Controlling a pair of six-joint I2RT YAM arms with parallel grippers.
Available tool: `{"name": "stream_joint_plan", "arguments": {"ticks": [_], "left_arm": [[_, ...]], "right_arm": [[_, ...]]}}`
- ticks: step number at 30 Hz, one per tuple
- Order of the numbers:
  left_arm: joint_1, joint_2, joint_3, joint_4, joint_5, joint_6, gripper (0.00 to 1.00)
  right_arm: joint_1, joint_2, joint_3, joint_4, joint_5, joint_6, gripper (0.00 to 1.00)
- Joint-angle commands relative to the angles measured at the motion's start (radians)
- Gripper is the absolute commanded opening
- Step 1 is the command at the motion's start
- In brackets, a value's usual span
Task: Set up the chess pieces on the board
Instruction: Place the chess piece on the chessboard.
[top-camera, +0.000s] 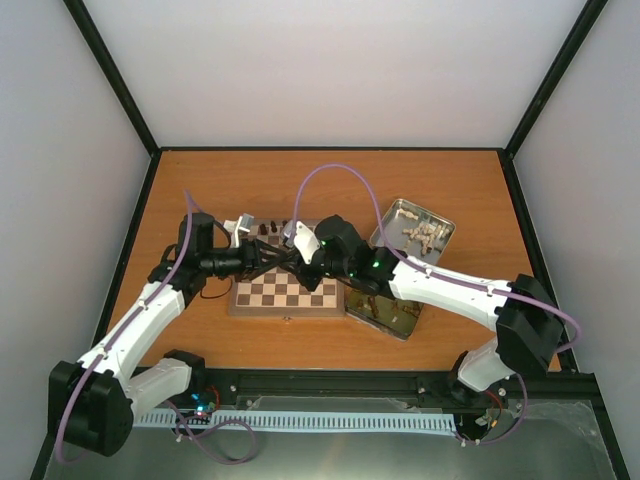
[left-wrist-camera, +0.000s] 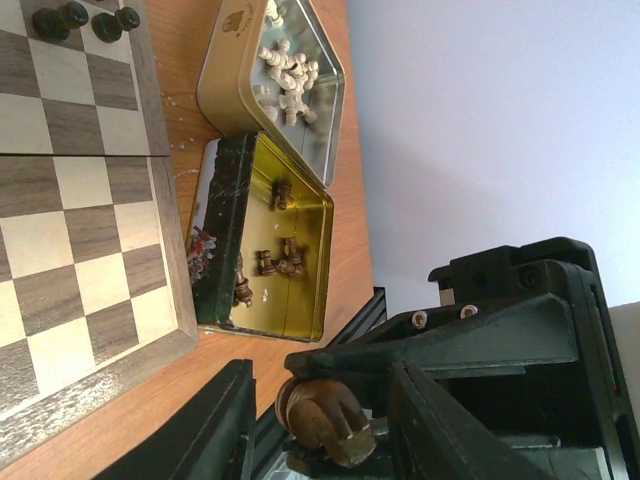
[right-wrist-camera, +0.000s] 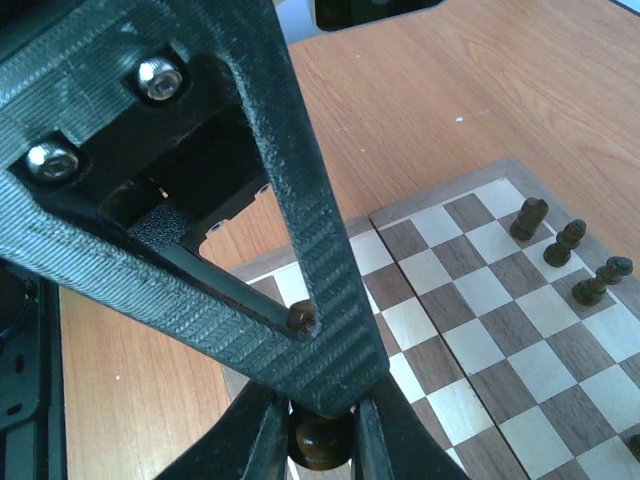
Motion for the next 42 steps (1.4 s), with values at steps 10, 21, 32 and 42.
{"name": "stream_joint_plan", "arguments": {"ticks": [10,21,32,42], "left_arm": [[0.004,0.012,0.017,-0.045,-0.077,0.064,0.05],[0.004,0.019,0.117,-0.114,-0.262,0.217,0.01],[-0.151,0.265,0.331,-0.080,-0.646,0.343,0.01],[-0.350,0.646,0.580,-0.049,-0.988,0.477,0.01]], "right_arm": [[0.018,0.023,0.048,-0.024,0.054,-0.052,0.08],[0.012,-0.027,0.031,-0.056,0.118,0.084,0.55],[-0.208,-0.296,-0.281,-0.024,0.284,0.486,0.59],[-0.319,-0.449,-0.444,-0.056,0.345,0.629,0.58]]}}
